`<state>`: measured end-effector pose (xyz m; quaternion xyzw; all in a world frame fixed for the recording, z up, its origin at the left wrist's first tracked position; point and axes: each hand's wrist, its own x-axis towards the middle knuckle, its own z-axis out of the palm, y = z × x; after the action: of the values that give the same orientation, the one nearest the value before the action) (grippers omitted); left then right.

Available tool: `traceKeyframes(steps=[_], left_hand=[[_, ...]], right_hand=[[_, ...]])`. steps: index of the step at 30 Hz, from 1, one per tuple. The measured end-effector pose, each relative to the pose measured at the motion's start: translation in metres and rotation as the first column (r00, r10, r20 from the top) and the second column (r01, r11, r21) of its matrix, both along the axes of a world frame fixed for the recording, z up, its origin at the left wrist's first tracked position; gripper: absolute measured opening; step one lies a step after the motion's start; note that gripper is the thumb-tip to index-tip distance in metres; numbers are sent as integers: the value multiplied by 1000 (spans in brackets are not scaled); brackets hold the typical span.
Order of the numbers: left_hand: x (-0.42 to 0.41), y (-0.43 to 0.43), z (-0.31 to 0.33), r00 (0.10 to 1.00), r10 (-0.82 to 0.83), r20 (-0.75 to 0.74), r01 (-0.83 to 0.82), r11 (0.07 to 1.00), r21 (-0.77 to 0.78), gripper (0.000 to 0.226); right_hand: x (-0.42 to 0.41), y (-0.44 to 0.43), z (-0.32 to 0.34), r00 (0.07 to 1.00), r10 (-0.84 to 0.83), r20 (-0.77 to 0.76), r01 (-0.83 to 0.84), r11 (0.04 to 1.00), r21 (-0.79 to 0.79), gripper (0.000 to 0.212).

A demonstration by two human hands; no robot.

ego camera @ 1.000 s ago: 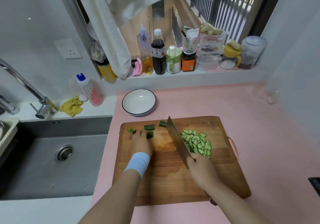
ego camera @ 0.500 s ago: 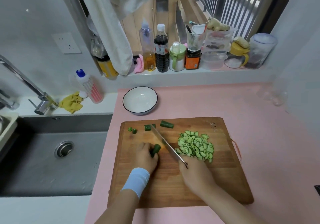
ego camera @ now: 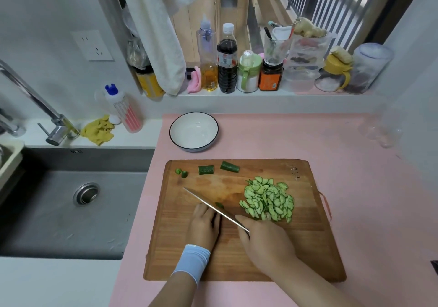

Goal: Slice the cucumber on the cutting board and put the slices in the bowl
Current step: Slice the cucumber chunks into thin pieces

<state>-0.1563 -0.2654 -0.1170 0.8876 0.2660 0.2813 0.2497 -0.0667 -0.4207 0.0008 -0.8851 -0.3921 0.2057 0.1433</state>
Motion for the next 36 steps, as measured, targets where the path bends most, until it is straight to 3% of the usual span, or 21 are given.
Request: traceKeyframes(steps=[17,36], left_hand=[[-9,8,3,995,-90,33,90,996,5,18],[-5,8,1,996,-80,48,81,997,-7,10]], right_hand=[[-1,-14,-5,999,34,30,-34,999,-21,43],[6,17,-15,979,-32,-202,37,999,18,34]])
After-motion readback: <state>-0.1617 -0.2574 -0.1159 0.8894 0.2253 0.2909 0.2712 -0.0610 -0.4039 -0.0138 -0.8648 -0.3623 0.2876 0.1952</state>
